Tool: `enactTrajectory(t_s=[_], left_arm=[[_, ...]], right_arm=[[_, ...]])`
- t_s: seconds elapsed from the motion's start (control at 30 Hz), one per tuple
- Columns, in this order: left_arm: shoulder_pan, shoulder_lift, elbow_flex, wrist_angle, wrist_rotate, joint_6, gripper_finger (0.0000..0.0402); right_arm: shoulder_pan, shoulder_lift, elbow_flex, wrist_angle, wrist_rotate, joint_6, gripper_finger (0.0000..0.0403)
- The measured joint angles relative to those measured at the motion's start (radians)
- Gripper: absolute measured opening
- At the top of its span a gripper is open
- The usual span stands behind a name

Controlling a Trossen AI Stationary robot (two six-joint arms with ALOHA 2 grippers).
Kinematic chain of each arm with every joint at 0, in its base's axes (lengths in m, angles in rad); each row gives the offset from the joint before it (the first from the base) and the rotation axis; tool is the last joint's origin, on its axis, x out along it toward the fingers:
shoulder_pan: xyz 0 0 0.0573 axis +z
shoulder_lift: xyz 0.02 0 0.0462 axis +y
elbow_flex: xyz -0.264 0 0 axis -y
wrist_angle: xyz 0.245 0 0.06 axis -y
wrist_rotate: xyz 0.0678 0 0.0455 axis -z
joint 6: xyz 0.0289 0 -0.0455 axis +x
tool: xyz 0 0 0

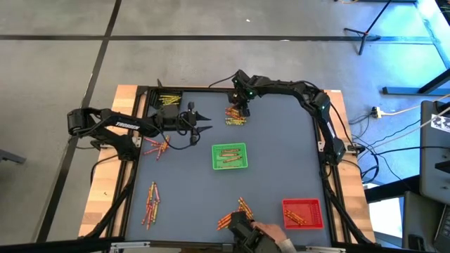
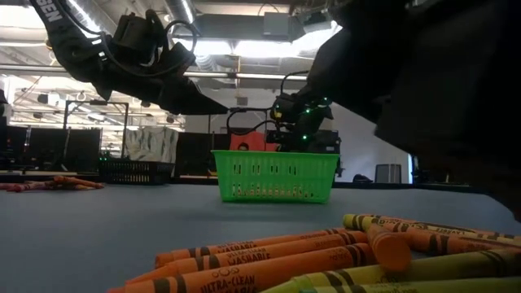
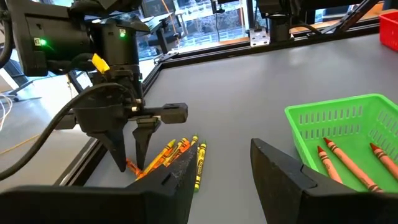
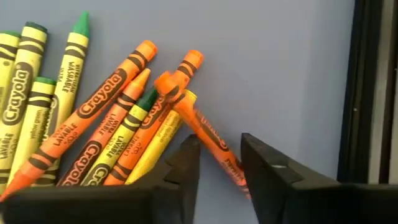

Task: Sort crayons
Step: Put the orange crayon into the red bin

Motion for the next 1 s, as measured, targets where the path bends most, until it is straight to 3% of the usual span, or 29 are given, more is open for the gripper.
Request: enactTrajectory(t_s=[0.27,0.57,0.7,1.0], left_arm=[[0.0,0.0,0.0,0.0,0.0,0.0,0.0133],[0.0,0.0,0.0,0.0,0.0,0.0,0.0133],[0.0,0.0,0.0,0.0,0.0,0.0,0.0133],[0.0,0.0,0.0,0.0,0.0,-0.001,0.0133]], right_arm=[[0.001,0.0,0.0,-0.004,0.008,-0.007,0.0012],[0.02,-0.058,-0.004,-0.053,0.068,0.002,0.0014],[0.063,-0.136,-0.002,-0.097,0.151,0.029,0.0007],[0.196,-0.339,-0.002,-0.359,0.199,0.132,0.0009]])
